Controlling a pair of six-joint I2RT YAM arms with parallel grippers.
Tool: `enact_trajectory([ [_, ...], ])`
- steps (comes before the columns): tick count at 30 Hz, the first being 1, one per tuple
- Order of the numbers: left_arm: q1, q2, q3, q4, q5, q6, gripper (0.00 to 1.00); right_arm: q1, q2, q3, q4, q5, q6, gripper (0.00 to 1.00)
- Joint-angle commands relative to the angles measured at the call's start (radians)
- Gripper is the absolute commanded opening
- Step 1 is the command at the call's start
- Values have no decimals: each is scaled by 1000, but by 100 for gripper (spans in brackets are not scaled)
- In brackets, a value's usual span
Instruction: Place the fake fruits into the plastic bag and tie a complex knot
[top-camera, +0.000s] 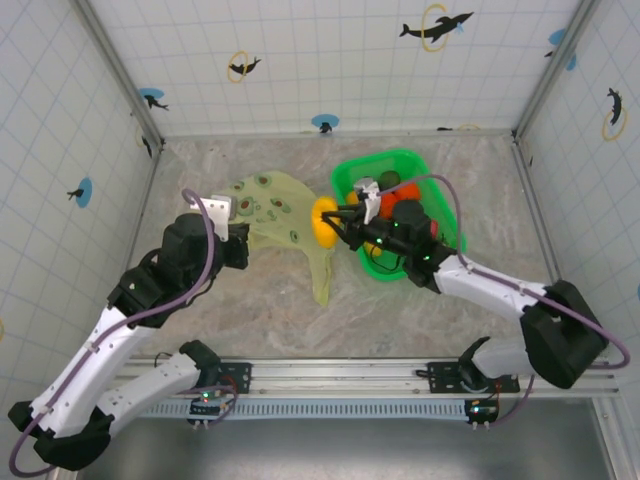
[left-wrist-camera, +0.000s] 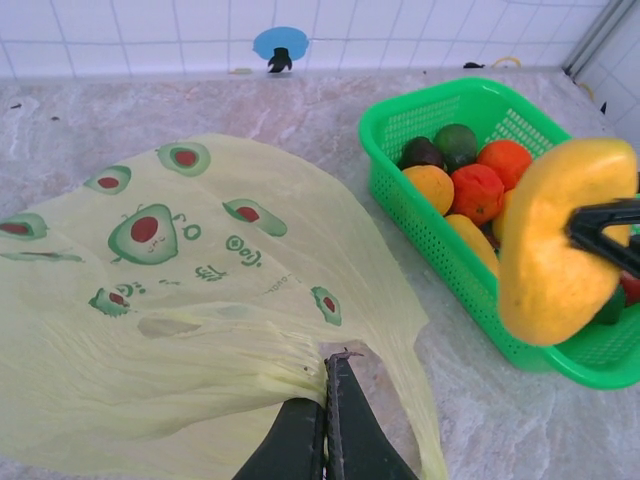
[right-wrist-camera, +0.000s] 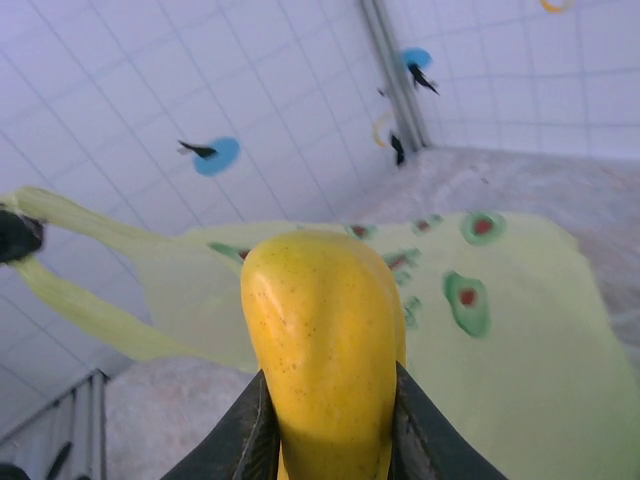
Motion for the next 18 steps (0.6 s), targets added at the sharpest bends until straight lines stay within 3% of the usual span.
enact_trajectory([
  [1,1,-11,25,12,18,-19,0,58,101,27,358,37,52,27],
  [10,1,-8,52,8,36,-31,0,173,392,170,708,133,74,28],
  [18,0,-13,41,26,30,-36,0,194,580,272,952,102,201,29],
])
